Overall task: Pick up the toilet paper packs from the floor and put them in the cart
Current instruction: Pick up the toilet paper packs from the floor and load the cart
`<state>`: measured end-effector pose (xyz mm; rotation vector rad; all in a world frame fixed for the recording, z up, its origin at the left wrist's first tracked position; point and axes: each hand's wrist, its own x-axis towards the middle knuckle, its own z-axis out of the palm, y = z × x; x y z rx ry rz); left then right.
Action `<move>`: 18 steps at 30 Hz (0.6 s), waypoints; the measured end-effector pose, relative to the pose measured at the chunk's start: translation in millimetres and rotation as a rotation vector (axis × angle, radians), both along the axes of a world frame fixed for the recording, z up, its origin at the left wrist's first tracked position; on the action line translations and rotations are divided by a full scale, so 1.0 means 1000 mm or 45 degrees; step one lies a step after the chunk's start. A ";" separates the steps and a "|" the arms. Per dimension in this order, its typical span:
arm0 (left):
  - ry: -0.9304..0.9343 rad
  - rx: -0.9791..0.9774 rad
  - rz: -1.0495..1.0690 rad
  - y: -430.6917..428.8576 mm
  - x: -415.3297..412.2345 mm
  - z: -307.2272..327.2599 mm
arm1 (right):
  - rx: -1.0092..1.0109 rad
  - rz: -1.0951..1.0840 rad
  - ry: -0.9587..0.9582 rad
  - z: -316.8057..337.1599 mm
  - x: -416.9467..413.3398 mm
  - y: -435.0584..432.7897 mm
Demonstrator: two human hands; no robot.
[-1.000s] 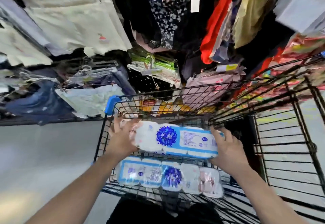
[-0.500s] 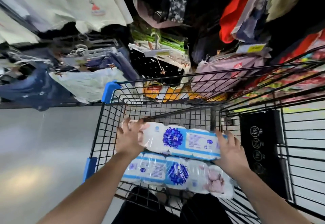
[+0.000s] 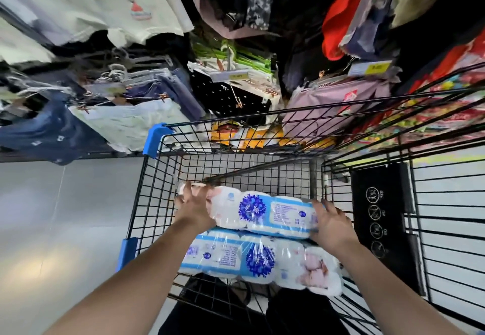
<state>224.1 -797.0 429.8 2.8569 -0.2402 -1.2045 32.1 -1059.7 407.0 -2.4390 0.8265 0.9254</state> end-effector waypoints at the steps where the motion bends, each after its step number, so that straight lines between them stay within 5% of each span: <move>1: -0.002 0.009 -0.011 0.000 0.000 0.002 | -0.002 -0.006 -0.026 0.003 0.001 0.001; 6: -0.123 -0.078 -0.065 0.000 0.000 0.028 | 0.027 -0.069 -0.251 0.034 0.015 0.012; 18: -0.560 -0.805 0.073 0.027 0.041 0.184 | -0.060 0.142 -0.904 0.210 0.083 0.045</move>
